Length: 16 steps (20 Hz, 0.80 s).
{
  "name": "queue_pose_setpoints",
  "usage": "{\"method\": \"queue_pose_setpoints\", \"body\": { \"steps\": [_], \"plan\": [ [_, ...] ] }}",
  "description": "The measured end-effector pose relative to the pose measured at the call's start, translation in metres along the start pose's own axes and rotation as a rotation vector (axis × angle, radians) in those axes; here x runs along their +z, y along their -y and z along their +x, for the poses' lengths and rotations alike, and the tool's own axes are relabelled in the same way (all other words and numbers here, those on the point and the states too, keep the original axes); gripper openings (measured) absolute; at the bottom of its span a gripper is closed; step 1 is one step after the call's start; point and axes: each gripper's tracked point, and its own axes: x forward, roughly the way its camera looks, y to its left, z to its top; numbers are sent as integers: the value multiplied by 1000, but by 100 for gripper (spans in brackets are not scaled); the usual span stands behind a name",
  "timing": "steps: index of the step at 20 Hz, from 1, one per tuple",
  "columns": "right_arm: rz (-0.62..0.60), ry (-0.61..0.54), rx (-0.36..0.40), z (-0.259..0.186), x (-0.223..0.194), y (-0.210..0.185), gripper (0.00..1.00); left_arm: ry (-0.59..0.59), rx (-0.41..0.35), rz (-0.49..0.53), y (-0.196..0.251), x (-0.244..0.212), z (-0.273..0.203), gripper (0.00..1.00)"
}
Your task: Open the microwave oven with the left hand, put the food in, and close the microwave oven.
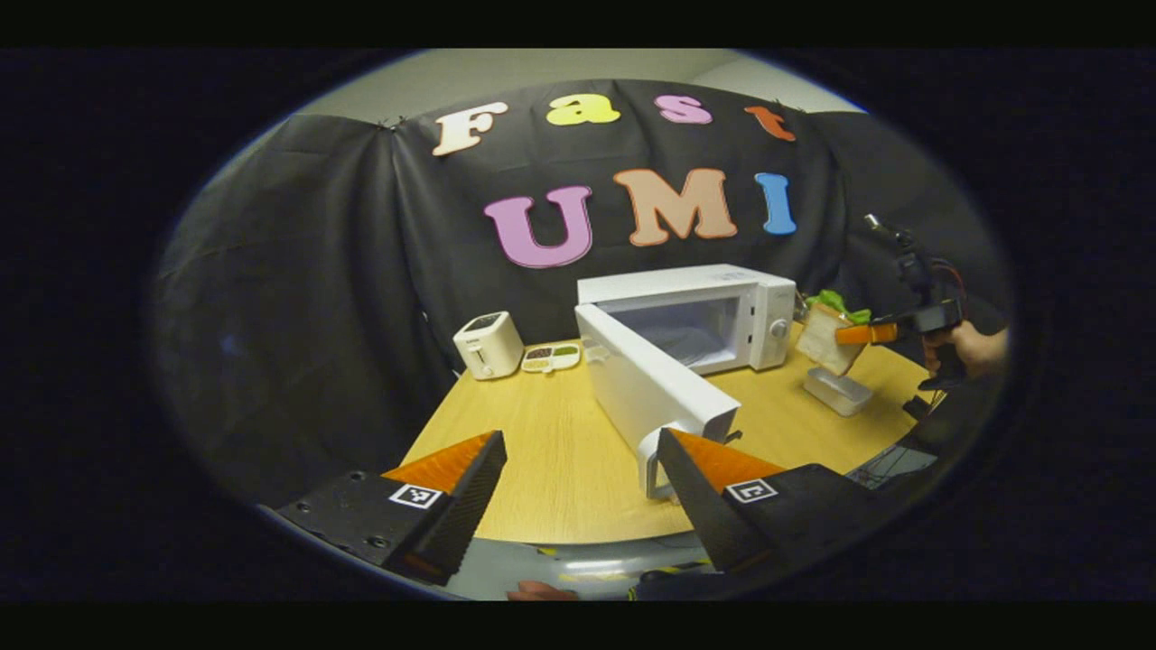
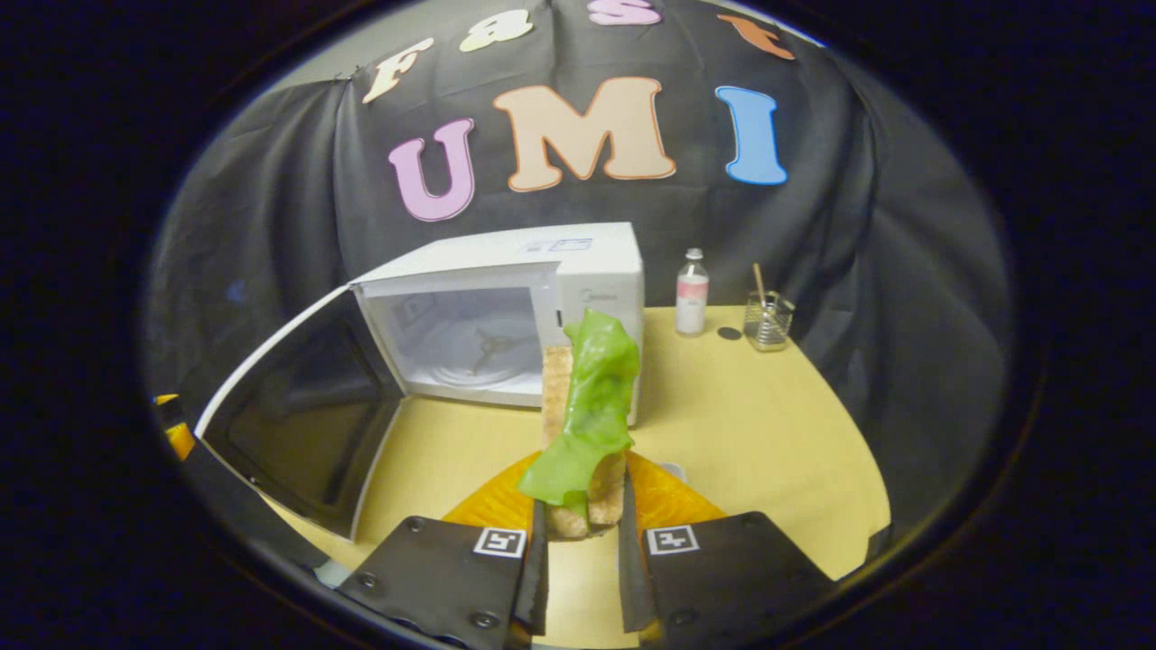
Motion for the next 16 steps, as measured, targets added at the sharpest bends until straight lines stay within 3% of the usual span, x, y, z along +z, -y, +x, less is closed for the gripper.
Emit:
{"method": "queue_pose_setpoints", "body": {
  "steps": [3, 4, 5, 6, 7, 8, 9, 11, 12, 13, 16],
  "plan": [
    [139, -41, 77, 23, 0, -45, 34, 70, -18, -54, 4, 21, -6, 98],
    [159, -67, 92, 30, -3, -58, 27, 69, -32, -80, 6, 18, -9, 98],
    [163, -94, 107, 36, -8, -71, 27, 72, -42, -108, 6, 15, -8, 100],
    [177, -121, 126, 41, -11, -85, 27, 72, -57, -134, 9, 13, -9, 98],
    [218, -147, 141, 49, -15, -98, 34, 73, -70, -152, 12, 13, -9, 100],
    [282, -168, 151, 57, -17, -110, 34, 69, -85, -165, 15, 9, -12, 98],
    [340, -181, 153, 65, -17, -120, 27, 65, -100, -181, 15, 6, -12, 98],
    [513, -222, 170, 84, -20, -143, 27, 47, -123, -224, 13, -3, -11, 98],
    [616, -236, 173, 93, -20, -154, 34, 41, -133, -241, 11, -7, -12, 98],
    [712, -244, 169, 103, -19, -160, 34, 41, -141, -247, 8, -8, -14, 98],
    [856, -217, 135, 133, -10, -172, 34, 43, -138, -235, -11, -12, -10, 96]
  ]
}}
